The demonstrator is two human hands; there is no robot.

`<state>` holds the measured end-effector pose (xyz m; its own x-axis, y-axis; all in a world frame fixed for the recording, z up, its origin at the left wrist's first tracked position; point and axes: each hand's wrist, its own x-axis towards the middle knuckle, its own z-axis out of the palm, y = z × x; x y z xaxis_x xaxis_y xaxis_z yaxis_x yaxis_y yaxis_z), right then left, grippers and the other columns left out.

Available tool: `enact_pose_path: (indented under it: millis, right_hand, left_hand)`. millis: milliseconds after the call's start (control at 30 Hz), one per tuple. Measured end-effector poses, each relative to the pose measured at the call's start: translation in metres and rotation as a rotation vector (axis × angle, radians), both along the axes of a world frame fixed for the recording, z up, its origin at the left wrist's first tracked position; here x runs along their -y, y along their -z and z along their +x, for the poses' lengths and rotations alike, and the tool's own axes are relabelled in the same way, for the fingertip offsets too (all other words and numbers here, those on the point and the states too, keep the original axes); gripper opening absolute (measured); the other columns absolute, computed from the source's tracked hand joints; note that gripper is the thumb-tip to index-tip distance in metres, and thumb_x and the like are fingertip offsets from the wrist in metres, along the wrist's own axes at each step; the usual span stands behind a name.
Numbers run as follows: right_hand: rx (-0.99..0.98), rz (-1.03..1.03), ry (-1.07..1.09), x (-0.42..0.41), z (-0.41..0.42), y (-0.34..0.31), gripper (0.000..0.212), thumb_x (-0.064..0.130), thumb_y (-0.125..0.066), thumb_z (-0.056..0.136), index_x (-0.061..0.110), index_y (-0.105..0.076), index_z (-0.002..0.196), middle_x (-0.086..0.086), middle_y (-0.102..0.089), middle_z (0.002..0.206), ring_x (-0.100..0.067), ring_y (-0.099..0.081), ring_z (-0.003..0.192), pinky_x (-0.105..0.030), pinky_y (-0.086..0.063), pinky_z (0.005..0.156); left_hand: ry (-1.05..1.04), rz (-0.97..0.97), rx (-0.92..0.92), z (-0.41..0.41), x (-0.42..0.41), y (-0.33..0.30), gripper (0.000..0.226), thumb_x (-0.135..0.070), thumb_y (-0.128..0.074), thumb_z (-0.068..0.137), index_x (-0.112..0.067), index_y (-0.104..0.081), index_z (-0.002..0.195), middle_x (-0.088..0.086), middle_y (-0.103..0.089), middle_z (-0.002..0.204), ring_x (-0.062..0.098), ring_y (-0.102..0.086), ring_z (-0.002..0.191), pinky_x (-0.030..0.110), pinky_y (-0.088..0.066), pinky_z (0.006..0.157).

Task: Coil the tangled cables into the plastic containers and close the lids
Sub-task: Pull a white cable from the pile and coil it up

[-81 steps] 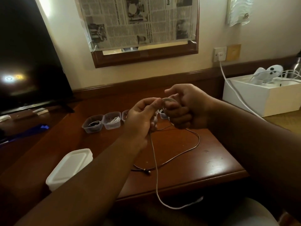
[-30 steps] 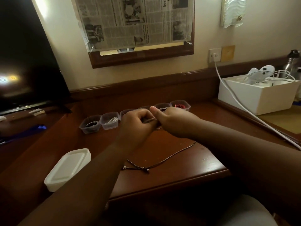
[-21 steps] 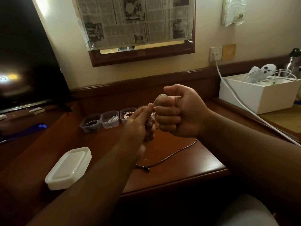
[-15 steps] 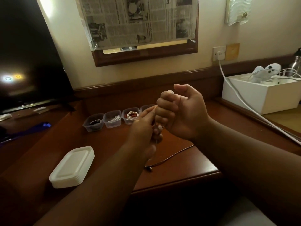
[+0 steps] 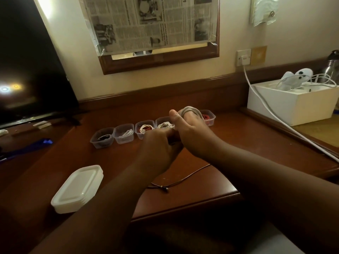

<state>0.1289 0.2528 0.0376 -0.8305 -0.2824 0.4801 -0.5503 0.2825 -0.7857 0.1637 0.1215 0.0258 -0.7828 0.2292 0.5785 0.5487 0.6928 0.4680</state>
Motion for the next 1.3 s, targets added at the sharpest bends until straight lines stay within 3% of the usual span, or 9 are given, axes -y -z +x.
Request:
enact_pose_path:
  millis: [100, 233, 367, 500, 667, 767, 867, 1033, 1300]
  right_hand:
    - [0.144, 0.165, -0.043, 0.001, 0.001, -0.002, 0.06, 0.057, -0.03, 0.101, 0.008, -0.061, 0.083, -0.013, -0.063, 0.078, -0.019, -0.063, 0.069, -0.039, -0.055, 0.072]
    - [0.273, 0.31, -0.266, -0.009, 0.007, -0.011, 0.074, 0.061, -0.011, 0.099, 0.009, -0.06, 0.079, -0.007, -0.062, 0.066, -0.009, -0.057, 0.054, -0.023, -0.045, 0.058]
    - [0.353, 0.292, -0.454, -0.017, 0.001, -0.009, 0.085, 0.067, -0.01, 0.094, 0.002, -0.061, 0.073, -0.013, -0.061, 0.063, -0.024, -0.057, 0.055, -0.03, -0.047, 0.055]
    - [0.269, 0.325, -0.287, -0.008, -0.003, 0.001, 0.085, 0.062, -0.011, 0.099, -0.002, -0.064, 0.08, -0.012, -0.06, 0.06, -0.015, -0.053, 0.045, -0.02, -0.043, 0.046]
    - [0.077, 0.208, -0.106, 0.003, -0.013, 0.024, 0.074, 0.059, -0.021, 0.098, 0.011, -0.059, 0.056, -0.002, -0.059, 0.046, -0.011, -0.054, 0.041, -0.033, -0.045, 0.052]
    - [0.019, 0.016, -0.076, 0.004, -0.032, 0.035, 0.077, 0.054, -0.026, 0.103, -0.005, -0.061, 0.067, -0.018, -0.057, 0.054, -0.036, -0.053, 0.051, -0.043, -0.047, 0.05]
    - [0.228, -0.108, -0.168, 0.005, -0.058, 0.043, 0.056, 0.035, -0.031, 0.107, 0.0, -0.068, 0.082, -0.011, -0.056, 0.062, -0.019, -0.051, 0.055, -0.027, -0.044, 0.054]
    - [0.588, -0.273, -0.505, 0.003, -0.097, 0.06, 0.034, 0.016, -0.037, 0.097, 0.011, -0.068, 0.112, -0.015, -0.065, 0.106, -0.017, -0.058, 0.085, -0.03, -0.051, 0.08]
    - [0.693, -0.279, -0.601, 0.019, -0.173, 0.088, 0.029, 0.004, -0.048, 0.098, 0.006, -0.063, 0.122, -0.011, -0.066, 0.093, -0.02, -0.06, 0.086, -0.031, -0.051, 0.079]
  left_hand:
    - [-0.1, -0.055, -0.157, -0.002, 0.003, 0.003, 0.037, -0.03, -0.079, 0.081, -0.011, -0.065, 0.11, -0.015, -0.063, 0.085, -0.009, -0.057, 0.067, 0.007, -0.047, 0.06]
    - [0.005, -0.036, -0.108, -0.002, 0.013, -0.001, 0.065, -0.041, -0.083, 0.073, -0.019, -0.056, 0.127, -0.017, -0.061, 0.075, -0.006, -0.064, 0.067, 0.012, -0.051, 0.06]
    - [0.108, -0.045, -0.135, -0.005, 0.015, 0.003, 0.054, -0.055, -0.077, 0.075, -0.026, -0.064, 0.118, -0.012, -0.068, 0.105, 0.002, -0.066, 0.09, 0.024, -0.056, 0.076]
    - [-0.039, -0.173, -0.292, -0.017, 0.015, 0.01, 0.05, -0.051, -0.068, 0.076, -0.01, -0.07, 0.105, 0.001, -0.07, 0.097, 0.002, -0.054, 0.078, 0.008, -0.04, 0.067]
    - [-0.043, -0.2, -0.245, -0.037, 0.022, 0.024, 0.047, -0.056, -0.058, 0.075, -0.013, -0.073, 0.085, 0.002, -0.071, 0.087, 0.011, -0.058, 0.073, 0.018, -0.041, 0.059]
    - [-0.084, -0.061, -0.151, -0.048, 0.021, 0.035, 0.042, -0.068, -0.056, 0.077, -0.029, -0.059, 0.063, -0.011, -0.057, 0.063, 0.003, -0.046, 0.056, 0.025, -0.037, 0.051]
    - [-0.142, 0.146, -0.017, -0.071, 0.03, 0.047, 0.063, -0.076, -0.059, 0.071, -0.015, -0.054, 0.055, -0.006, -0.044, 0.05, 0.01, -0.038, 0.045, 0.03, -0.031, 0.044]
    - [-0.153, 0.398, 0.204, -0.105, 0.044, 0.061, 0.08, -0.075, -0.066, 0.063, 0.005, -0.062, 0.068, 0.017, -0.052, 0.056, 0.018, -0.041, 0.048, 0.031, -0.034, 0.047]
    - [-0.203, 0.75, 0.425, -0.167, 0.06, 0.1, 0.098, -0.079, -0.072, 0.058, 0.016, -0.057, 0.079, 0.021, -0.057, 0.068, 0.025, -0.042, 0.057, 0.036, -0.032, 0.054]
